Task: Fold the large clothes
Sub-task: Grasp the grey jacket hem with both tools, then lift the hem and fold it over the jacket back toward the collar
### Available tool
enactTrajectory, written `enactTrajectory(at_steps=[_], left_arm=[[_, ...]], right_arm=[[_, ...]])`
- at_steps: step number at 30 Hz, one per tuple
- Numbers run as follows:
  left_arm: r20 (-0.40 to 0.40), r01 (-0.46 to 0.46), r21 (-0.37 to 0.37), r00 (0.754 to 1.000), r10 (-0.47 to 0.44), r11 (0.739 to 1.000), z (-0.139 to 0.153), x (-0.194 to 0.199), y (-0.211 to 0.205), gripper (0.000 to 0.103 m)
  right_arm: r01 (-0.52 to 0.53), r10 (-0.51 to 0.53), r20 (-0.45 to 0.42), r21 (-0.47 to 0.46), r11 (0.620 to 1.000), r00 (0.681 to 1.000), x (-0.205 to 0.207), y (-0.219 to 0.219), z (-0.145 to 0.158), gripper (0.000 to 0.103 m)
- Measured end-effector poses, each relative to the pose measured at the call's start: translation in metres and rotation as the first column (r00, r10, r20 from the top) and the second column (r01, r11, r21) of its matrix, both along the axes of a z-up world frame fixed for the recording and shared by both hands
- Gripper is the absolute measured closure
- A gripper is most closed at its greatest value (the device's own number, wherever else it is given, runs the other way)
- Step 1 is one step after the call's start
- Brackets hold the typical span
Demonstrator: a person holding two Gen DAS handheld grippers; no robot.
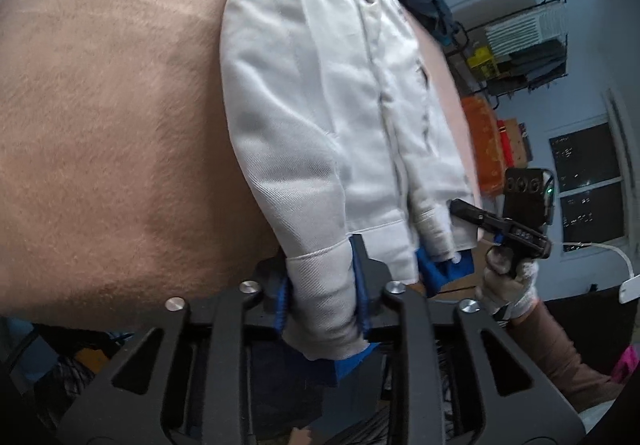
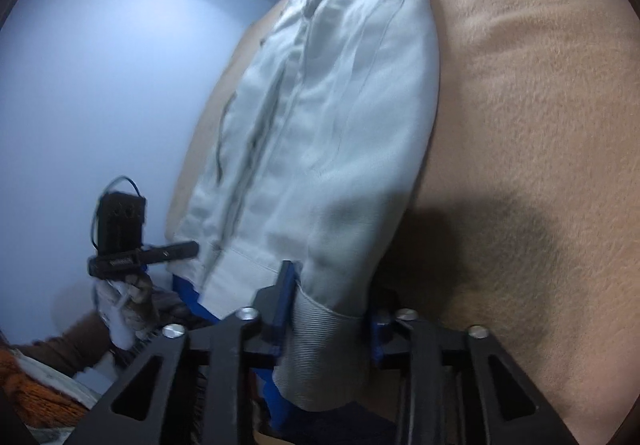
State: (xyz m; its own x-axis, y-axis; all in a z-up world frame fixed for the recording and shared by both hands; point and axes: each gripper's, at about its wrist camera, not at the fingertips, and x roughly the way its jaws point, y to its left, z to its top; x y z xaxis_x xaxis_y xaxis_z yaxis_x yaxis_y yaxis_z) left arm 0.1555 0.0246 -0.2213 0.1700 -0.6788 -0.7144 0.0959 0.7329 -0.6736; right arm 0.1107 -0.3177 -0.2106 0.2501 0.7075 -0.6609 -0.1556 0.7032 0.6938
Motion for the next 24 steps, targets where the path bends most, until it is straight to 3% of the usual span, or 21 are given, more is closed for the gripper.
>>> enactTrajectory(at_steps=[3,9,15,19,24], left_arm=[[0.020,-0.009,-0.055,1.000,0.010,0.998,0.016,0.005,0.002,0.084],[0.078,-0.039,-0.154,0.996,0.052,0.987,0.058,0.029,0.005,0.086],[0.106,-0.067,-0.144,0.991,0.083,0.987,0.078,0.072,0.003,0.086],[0.086,-0.102,-0.141,0.990,0.114,0.985,0.075,0.107,0.004,0.086],[0.057,-0.139,-0.109,0.988,0.146,0.984,0.063,0.142,0.004,0.086]], right_arm=[[0.024,-0.027,0.041,0.076,0.997,0.999,0.002,-0.005,0.015,0.086],[0.058,-0.077,0.114,0.161,0.985,0.991,0.013,-0.001,0.047,0.088],[0.147,-0.172,0.126,0.185,0.972,0.977,0.042,-0.004,0.072,0.088],[0.229,-0.245,0.078,0.178,0.957,0.966,0.074,-0.009,0.077,0.088],[0.257,-0.264,0.053,0.109,0.960,0.963,0.109,0.000,0.077,0.088]])
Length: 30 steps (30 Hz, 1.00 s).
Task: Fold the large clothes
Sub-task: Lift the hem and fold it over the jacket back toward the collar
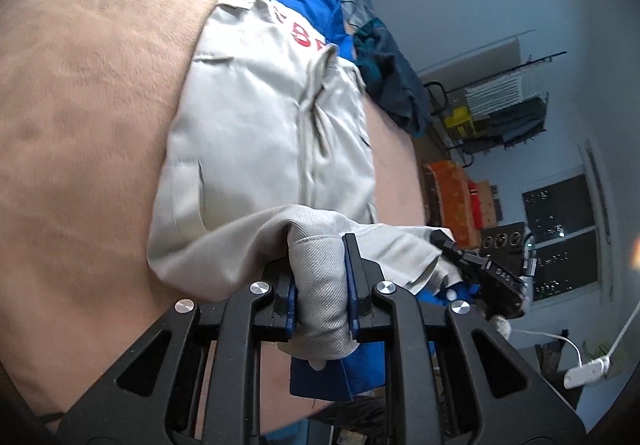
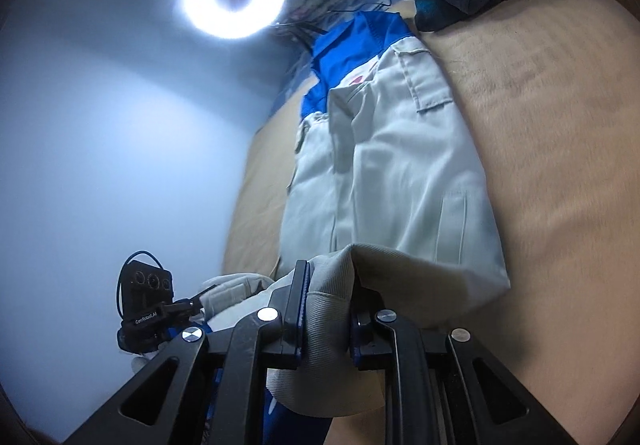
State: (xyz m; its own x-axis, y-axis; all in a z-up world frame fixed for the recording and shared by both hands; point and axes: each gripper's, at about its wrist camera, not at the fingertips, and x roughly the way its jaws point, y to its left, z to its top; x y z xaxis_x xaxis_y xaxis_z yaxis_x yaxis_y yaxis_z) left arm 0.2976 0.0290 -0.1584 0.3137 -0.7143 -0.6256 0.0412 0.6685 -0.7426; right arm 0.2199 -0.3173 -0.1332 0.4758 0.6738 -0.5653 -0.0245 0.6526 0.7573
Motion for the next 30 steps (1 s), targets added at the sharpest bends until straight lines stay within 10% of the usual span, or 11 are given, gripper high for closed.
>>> enactTrajectory(at_steps=[16,23,25,30], left_arm=[[-0.070,-0.045,0.071,0.996,0.050,0.996,-0.048,0.050,-0.009,0.086],[-0.104,-0.028,0.043,0.994,0.033,0.999,-0.044,0.054,-0.006,0.079],[-0.122,-0.040,0.009,0.992,0.041,0.999,-0.044,0.055,-0.001,0.076],[-0.132,-0.055,-0.045,0.990,0.048,0.997,-0.038,0.056,0.005,0.057]], right_arm=[[0.087,-0.097,-0.169,-0.066,0.994,0.981,0.063,-0.005,-0.053,0.086],[0.077,-0.079,-0.155,-0.019,0.997,0.985,0.063,-0.016,-0.043,0.065],[0.108,-0.103,-0.140,0.028,0.994,0.985,0.060,-0.027,-0.036,0.039],[0.173,-0.161,-0.098,0.136,0.975,0.982,0.050,-0.059,-0.023,0.039]])
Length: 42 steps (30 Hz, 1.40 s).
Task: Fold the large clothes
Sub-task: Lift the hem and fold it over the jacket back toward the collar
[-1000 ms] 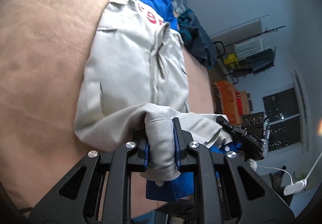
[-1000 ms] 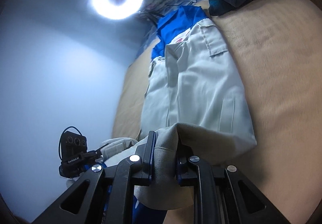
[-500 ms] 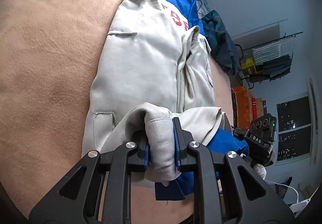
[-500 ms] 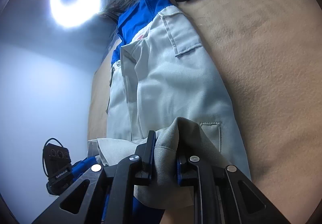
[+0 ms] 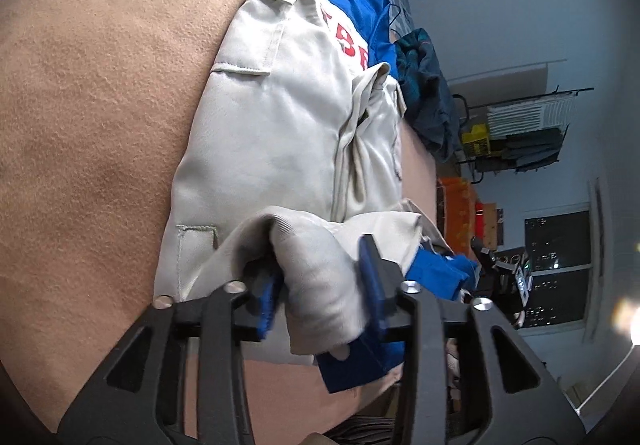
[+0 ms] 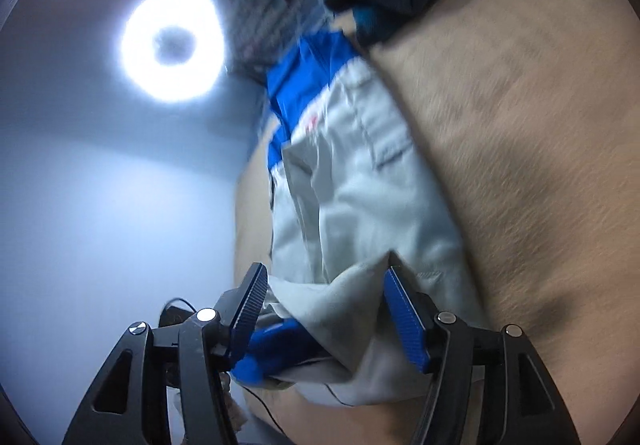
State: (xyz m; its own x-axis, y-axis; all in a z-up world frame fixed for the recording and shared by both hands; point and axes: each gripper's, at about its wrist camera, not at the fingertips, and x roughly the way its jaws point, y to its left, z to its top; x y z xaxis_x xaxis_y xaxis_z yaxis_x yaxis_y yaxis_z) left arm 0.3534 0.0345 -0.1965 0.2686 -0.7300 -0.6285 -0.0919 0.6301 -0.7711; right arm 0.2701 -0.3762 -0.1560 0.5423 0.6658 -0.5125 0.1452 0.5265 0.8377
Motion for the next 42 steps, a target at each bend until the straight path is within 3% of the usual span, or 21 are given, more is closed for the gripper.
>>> enactTrajectory(at_steps=[2,4,6,11,15,20,24,26,29,32,34,37,40,42], left_arm=[[0.022,-0.011,0.001,1.000,0.011,1.000,0.005,-0.001,0.000,0.040],[0.042,-0.009,0.024,0.999,0.008,1.000,0.012,-0.001,0.000,0.040],[0.069,-0.012,0.034,0.998,0.009,0.999,0.021,-0.001,0.003,0.040],[0.145,-0.054,0.097,0.989,0.040,0.994,0.036,-0.007,0.028,0.040],[0.165,-0.098,0.097,0.983,0.081,0.990,0.037,-0.017,0.056,0.040],[0.170,-0.042,0.177,0.985,0.011,0.983,0.025,-0.030,0.053,0.040],[0.166,-0.007,0.210,0.986,-0.029,0.978,0.018,-0.034,0.040,0.040],[0.170,0.010,0.218,0.984,-0.048,0.976,0.017,-0.034,0.034,0.040],[0.179,0.023,0.238,0.982,-0.067,0.971,0.017,-0.032,0.025,0.040],[0.174,0.026,0.245,0.982,-0.070,0.969,0.014,-0.027,0.019,0.040],[0.171,0.031,0.259,0.982,-0.077,0.965,0.012,-0.022,0.011,0.040],[0.174,0.038,0.287,0.980,-0.091,0.957,0.009,-0.015,0.002,0.040],[0.161,0.036,0.298,0.983,-0.088,0.954,-0.001,-0.008,-0.004,0.040],[0.141,0.045,0.300,0.986,-0.090,0.953,-0.008,-0.006,-0.006,0.040]], right_arm=[[0.000,0.000,0.018,-0.003,1.000,1.000,-0.004,-0.007,0.004,0.040],[-0.017,0.018,0.034,-0.027,0.999,0.999,-0.009,-0.010,0.006,0.045],[-0.048,0.052,0.030,-0.110,0.993,0.998,-0.011,-0.005,0.006,0.047],[-0.175,0.190,0.026,-0.283,0.943,0.982,-0.020,0.015,0.003,0.050],[-0.238,0.263,0.035,-0.325,0.915,0.964,-0.030,0.021,0.000,0.053],[-0.243,0.279,0.038,-0.394,0.886,0.959,-0.035,0.019,0.006,0.055],[-0.255,0.300,0.079,-0.352,0.901,0.951,-0.038,0.012,0.021,0.056],[-0.307,0.353,0.110,-0.305,0.901,0.929,-0.040,0.017,0.029,0.056],[-0.427,0.477,0.171,-0.262,0.865,0.862,-0.045,0.041,0.038,0.056],[-0.508,0.556,0.167,-0.258,0.822,0.814,-0.038,0.076,0.032,0.057],[-0.532,0.583,0.141,-0.280,0.799,0.800,-0.028,0.099,0.023,0.057],[-0.496,0.555,0.125,-0.322,0.807,0.822,-0.004,0.123,0.014,0.057],[-0.371,0.432,0.101,-0.361,0.855,0.896,0.022,0.122,0.007,0.052],[-0.334,0.384,0.050,-0.399,0.854,0.922,0.034,0.118,0.001,0.054]])
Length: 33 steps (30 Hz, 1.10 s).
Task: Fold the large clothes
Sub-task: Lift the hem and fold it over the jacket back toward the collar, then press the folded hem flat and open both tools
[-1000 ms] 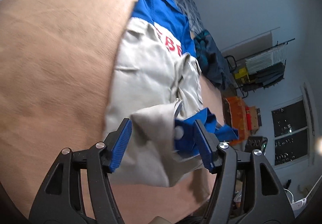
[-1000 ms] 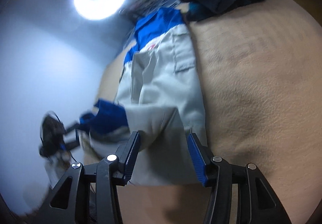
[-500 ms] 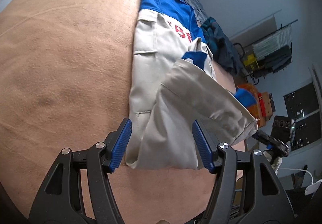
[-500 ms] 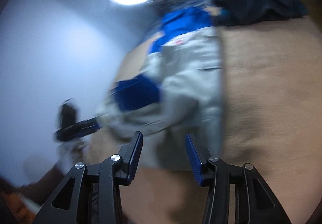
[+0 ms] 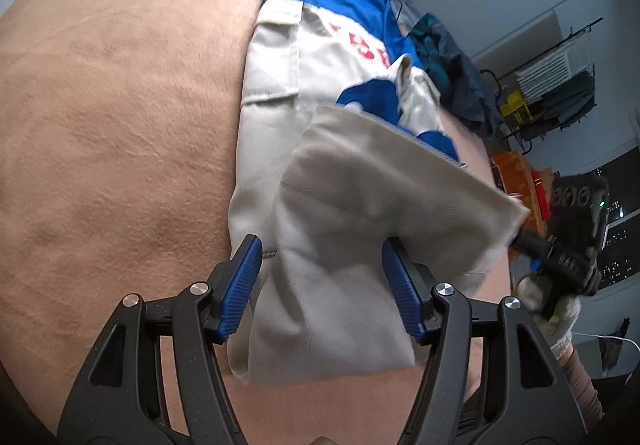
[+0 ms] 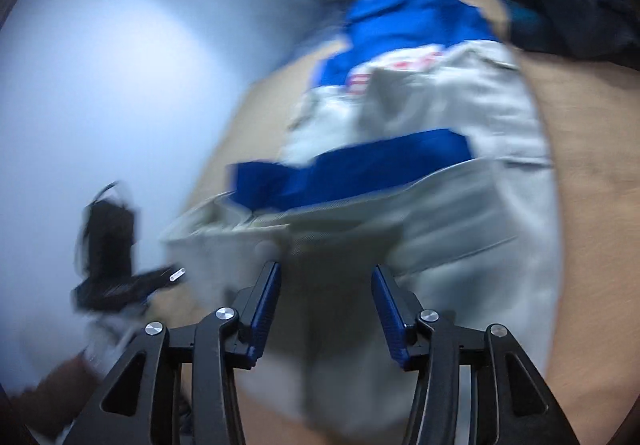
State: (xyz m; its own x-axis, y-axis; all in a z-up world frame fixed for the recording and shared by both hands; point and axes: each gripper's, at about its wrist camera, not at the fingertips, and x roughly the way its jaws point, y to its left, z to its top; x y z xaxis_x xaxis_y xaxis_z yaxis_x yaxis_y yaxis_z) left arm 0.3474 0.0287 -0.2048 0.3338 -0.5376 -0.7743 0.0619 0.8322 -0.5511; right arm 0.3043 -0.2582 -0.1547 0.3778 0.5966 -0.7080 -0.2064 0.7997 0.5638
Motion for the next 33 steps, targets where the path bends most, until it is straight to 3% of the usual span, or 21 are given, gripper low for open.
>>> enactTrajectory(at_steps=[6,10,18,29,30,31,33], left_arm=[[-0.026,0.001,-0.052,1.000,-0.002,0.999,-0.005,-0.001,0.010,0.044],[-0.025,0.017,-0.044,1.000,-0.018,0.999,-0.008,-0.006,0.012,0.057],[-0.005,0.038,-0.029,0.999,-0.038,0.999,-0.007,-0.011,0.006,0.071],[0.031,0.045,0.016,0.998,-0.046,0.999,0.000,-0.017,0.001,0.085],[0.033,0.043,0.016,0.998,-0.044,0.999,0.001,-0.017,0.001,0.086],[0.036,0.043,0.017,0.998,-0.043,0.999,0.002,-0.017,0.001,0.087],[0.047,0.040,0.017,0.998,-0.041,0.999,0.006,-0.020,0.001,0.089]], right_arm=[[0.051,-0.051,0.080,0.000,0.999,0.995,-0.017,-0.047,0.018,0.053],[0.060,-0.060,0.021,-0.026,0.998,0.998,-0.025,-0.066,-0.001,0.054],[-0.009,0.003,-0.053,-0.114,0.993,0.999,-0.030,-0.060,-0.033,0.059],[0.025,-0.031,-0.076,-0.084,0.996,0.997,-0.041,-0.072,-0.043,0.058],[0.015,-0.022,-0.077,-0.085,0.996,0.997,-0.042,-0.069,-0.043,0.063],[0.000,-0.006,-0.071,-0.089,0.996,0.997,-0.044,-0.066,-0.042,0.082],[-0.023,0.018,-0.054,-0.106,0.994,0.998,-0.048,-0.059,-0.036,0.088]])
